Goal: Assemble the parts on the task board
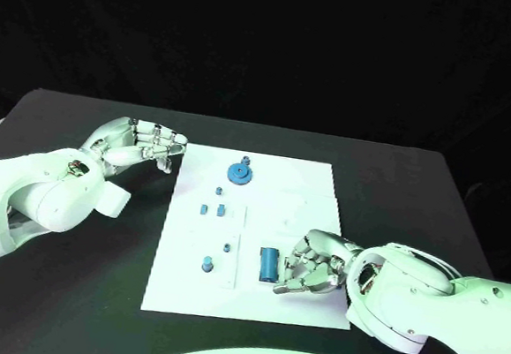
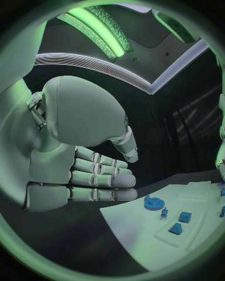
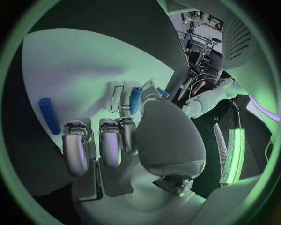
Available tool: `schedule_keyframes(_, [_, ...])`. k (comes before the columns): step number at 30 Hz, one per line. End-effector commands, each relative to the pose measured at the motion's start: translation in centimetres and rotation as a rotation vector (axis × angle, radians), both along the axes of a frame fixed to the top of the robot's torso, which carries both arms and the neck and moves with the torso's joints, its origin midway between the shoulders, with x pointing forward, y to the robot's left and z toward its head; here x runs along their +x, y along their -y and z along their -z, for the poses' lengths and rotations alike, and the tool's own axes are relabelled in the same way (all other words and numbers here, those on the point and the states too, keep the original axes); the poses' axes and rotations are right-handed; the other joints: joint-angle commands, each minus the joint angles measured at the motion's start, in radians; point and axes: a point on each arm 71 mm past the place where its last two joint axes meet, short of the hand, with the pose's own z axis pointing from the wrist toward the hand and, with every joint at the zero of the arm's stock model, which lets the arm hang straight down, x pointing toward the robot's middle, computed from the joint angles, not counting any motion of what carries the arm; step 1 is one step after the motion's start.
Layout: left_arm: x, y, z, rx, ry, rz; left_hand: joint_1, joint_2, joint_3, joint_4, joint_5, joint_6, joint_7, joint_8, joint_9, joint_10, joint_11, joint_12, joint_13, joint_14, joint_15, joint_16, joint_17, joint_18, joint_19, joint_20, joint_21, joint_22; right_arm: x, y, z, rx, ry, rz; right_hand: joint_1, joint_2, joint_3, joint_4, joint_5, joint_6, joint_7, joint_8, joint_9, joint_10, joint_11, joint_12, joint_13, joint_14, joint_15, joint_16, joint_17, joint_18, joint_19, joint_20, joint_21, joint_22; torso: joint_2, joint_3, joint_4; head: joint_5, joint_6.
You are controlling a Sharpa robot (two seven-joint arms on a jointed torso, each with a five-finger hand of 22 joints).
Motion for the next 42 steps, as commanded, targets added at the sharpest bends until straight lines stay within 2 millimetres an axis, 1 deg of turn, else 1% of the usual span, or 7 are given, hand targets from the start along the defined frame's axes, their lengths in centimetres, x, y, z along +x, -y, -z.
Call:
schedule_keyframes(1, [-0.1, 0.2, 0.0, -0.013, -0.004, 0.016, 0.0, 0.007, -0.003, -0.002, 0.005, 0.003, 0.001, 0.004, -0.002, -0.008, -0.001, 0.006, 0.001, -0.006, -0.003, -0.005, -0.001, 0.015, -0.007, 0.001, -0.004, -0.001, -0.1, 0.1, -0.3, 0.005, 0.029, -0.021, 0.011, 0.006, 0.007, 0.0, 0.006, 0.008, -0.001, 0.004, -0.001, 0.069, -0.006, 0.004, 0.208, 0.104, -0.003, 0.003, 0.263, -0.014, 0.105, -0.006, 0.005, 0.263, 0.0, 0.0006, -0.0003, 0.0, 0.002])
schedule_keyframes(5, [-0.1, 0.2, 0.0, -0.014, -0.001, 0.016, 0.0, 0.007, -0.003, -0.002, 0.005, 0.003, 0.001, 0.004, -0.002, -0.008, -0.001, 0.006, 0.001, -0.006, -0.003, -0.005, -0.001, 0.015, -0.007, 0.001, -0.004, -0.001, 0.0, 1.1, -0.9, 0.034, 0.066, 0.018, 0.015, 0.011, 0.017, 0.0, 0.029, 0.003, 0.001, 0.0, -0.004, 0.069, -0.005, 0.004, 0.209, 0.104, -0.002, 0.003, 0.263, -0.014, 0.105, -0.006, 0.005, 0.263, -0.001, 0.0012, 0.0004, -0.004, 0.005])
schedule_keyframes(8, [-0.1, 0.3, 0.0, -0.017, 0.002, 0.016, 0.0, 0.007, -0.003, -0.002, 0.005, 0.003, 0.001, 0.004, -0.002, -0.008, -0.001, 0.006, 0.001, -0.006, -0.003, -0.005, -0.001, 0.015, -0.007, 0.001, -0.004, -0.001, 0.5, 2.6, -1.8, 0.055, 0.1, 0.068, 0.018, 0.01, 0.022, -0.001, 0.049, -0.01, 0.006, -0.009, -0.008, 0.066, -0.001, -0.004, 0.205, 0.104, 0.0, 0.003, 0.263, -0.014, 0.105, -0.005, 0.005, 0.263, -0.001, -0.0004, 0.0001, -0.007, 0.005])
schedule_keyframes(15, [-0.2, 0.5, -0.1, -0.043, 0.007, 0.016, -0.001, 0.008, -0.003, -0.002, 0.005, 0.004, 0.001, 0.005, -0.003, -0.008, -0.001, 0.008, 0.001, -0.007, -0.003, -0.004, -0.001, 0.015, -0.007, 0.002, -0.005, -0.002, 1.8, 7.1, -3.5, 0.001, 0.176, 0.148, 0.019, 0.01, 0.023, 0.0, 0.051, -0.017, 0.009, -0.014, -0.01, 0.064, 0.002, -0.009, 0.203, 0.104, 0.003, 0.003, 0.263, -0.014, 0.105, -0.003, 0.005, 0.263, -0.002, -0.0034, 0.0001, -0.032, 0.006])
schedule_keyframes(21, [-0.2, 0.4, -0.2, -0.061, 0.007, 0.01, -0.004, 0.007, -0.005, 0.0, 0.004, 0.002, 0.001, 0.005, -0.004, -0.009, -0.001, 0.009, 0.001, -0.007, -0.002, -0.004, -0.001, 0.014, -0.007, 0.002, -0.006, -0.002, 1.7, 9.7, -3.4, -0.08, 0.182, 0.171, 0.014, 0.01, 0.022, 0.001, 0.046, -0.019, 0.011, -0.015, -0.011, 0.063, 0.003, -0.012, 0.202, 0.104, 0.004, 0.003, 0.263, -0.014, 0.105, -0.002, 0.005, 0.263, -0.001, -0.0007, -0.0016, -0.048, 0.004])
schedule_keyframes(32, [-0.3, 0.3, -0.2, -0.065, 0.005, 0.009, -0.007, 0.008, -0.006, 0.002, 0.004, 0.003, 0.0, 0.005, -0.005, -0.009, -0.001, 0.01, 0.001, -0.007, -0.002, -0.003, -0.001, 0.014, -0.007, 0.002, -0.007, -0.003, 0.3, 10.2, -1.4, -0.166, 0.117, 0.146, 0.008, 0.016, 0.024, 0.001, 0.042, -0.017, 0.011, -0.016, -0.011, 0.063, 0.004, -0.013, 0.202, 0.104, 0.006, 0.003, 0.263, -0.014, 0.105, -0.001, 0.005, 0.263, -0.001, -0.0006, 0.0004, -0.06, 0.004])
schedule_keyframes(42, [-0.3, 0.2, -0.1, -0.063, 0.001, 0.008, -0.007, 0.008, -0.006, 0.002, 0.004, 0.003, 0.0, 0.005, -0.005, -0.009, -0.001, 0.01, 0.001, -0.007, -0.002, -0.003, -0.001, 0.014, -0.007, 0.002, -0.007, -0.003, -0.1, 9.6, -0.1, -0.205, 0.093, 0.126, 0.004, 0.02, 0.025, 0.001, 0.039, -0.014, 0.011, -0.015, -0.011, 0.063, 0.004, -0.012, 0.202, 0.104, 0.006, 0.003, 0.263, -0.014, 0.105, 0.0, 0.005, 0.263, 0.0, 0.0002, 0.0, -0.058, 0.002])
